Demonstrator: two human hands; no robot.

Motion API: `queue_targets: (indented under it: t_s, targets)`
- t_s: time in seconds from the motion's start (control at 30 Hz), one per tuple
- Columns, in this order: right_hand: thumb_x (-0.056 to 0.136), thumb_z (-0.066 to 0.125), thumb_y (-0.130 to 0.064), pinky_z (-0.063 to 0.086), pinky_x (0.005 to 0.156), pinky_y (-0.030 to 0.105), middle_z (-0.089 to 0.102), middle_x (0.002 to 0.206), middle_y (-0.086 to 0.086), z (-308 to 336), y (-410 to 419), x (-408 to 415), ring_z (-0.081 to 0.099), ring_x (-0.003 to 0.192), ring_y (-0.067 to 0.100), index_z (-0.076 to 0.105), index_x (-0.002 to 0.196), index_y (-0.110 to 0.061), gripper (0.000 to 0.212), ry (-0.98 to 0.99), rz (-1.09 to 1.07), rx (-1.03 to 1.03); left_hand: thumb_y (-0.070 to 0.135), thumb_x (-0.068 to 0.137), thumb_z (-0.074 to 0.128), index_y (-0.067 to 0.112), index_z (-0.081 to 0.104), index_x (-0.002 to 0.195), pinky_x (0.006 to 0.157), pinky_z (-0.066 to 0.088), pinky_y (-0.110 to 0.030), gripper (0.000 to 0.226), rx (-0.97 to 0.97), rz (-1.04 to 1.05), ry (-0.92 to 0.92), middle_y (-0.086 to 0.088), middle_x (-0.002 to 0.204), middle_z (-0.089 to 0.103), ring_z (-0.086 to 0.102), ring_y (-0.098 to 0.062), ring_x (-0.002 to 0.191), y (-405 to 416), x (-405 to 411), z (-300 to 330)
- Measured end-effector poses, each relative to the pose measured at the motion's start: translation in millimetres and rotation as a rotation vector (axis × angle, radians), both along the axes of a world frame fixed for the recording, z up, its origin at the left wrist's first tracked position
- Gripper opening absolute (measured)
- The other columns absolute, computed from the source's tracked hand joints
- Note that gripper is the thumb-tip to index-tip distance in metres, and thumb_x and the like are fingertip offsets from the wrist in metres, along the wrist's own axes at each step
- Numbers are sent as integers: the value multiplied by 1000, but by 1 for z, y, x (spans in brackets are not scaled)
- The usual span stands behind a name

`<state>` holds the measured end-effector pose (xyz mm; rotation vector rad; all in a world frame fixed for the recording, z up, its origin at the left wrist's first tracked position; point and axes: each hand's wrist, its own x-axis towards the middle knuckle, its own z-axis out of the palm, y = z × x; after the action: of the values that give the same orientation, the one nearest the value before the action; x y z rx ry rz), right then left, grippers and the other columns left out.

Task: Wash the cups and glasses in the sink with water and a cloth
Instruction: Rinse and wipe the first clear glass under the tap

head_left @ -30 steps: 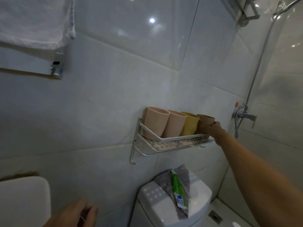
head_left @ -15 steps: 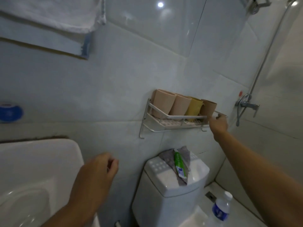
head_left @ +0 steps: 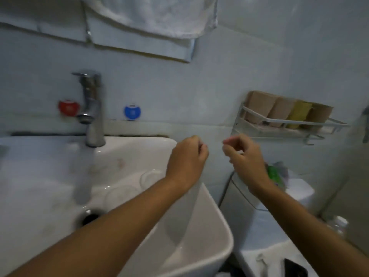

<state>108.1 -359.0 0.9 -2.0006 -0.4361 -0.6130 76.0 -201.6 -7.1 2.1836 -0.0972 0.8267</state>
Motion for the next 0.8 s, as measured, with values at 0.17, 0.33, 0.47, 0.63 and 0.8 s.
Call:
queue_targets:
  t_s: [0.17, 0.33, 0.47, 0.63, 0.8]
  targets:
    - [85, 63, -7, 41, 68, 12, 64, 90, -10, -7, 90, -26, 59, 80, 6, 67, 89, -29, 22, 40, 186, -419, 29, 97, 52, 18, 62, 89, 70, 53, -33, 17, 91, 111, 55, 1, 86, 66, 60, -14, 76, 81, -56, 2]
    - [86, 56, -7, 49, 82, 28, 68, 95, -2, 5, 156, -18, 61, 86, 14, 72, 88, -21, 22, 35, 151, -447, 60, 92, 47, 24, 55, 108, 85, 51, -35, 40, 281, 193, 394, 6, 108, 57, 54, -15, 98, 140, -106, -26]
    - [84, 55, -6, 57, 84, 40, 73, 90, 7, 21, 198, 15, 67, 88, 23, 75, 86, -10, 20, 167, 74, -338, 79, 82, 39, 22, 42, 133, 90, 46, -36, 77, 526, 155, 531, 1, 129, 49, 49, -19, 114, 141, -121, -41]
    - [83, 55, -7, 61, 73, 42, 70, 78, 11, 12, 224, 31, 68, 77, 27, 70, 83, -3, 15, 265, 2, -277, 78, 81, 44, 23, 27, 145, 91, 46, -36, 87, 553, 93, 489, 1, 135, 47, 50, -20, 118, 135, -117, -52]
    - [89, 55, -12, 54, 62, 29, 68, 73, 0, -13, 212, 28, 64, 69, 15, 70, 80, -12, 17, 155, -28, -276, 61, 92, 43, 20, 36, 138, 82, 41, -30, 62, 549, 86, 468, -3, 124, 48, 51, -21, 111, 132, -112, -52]
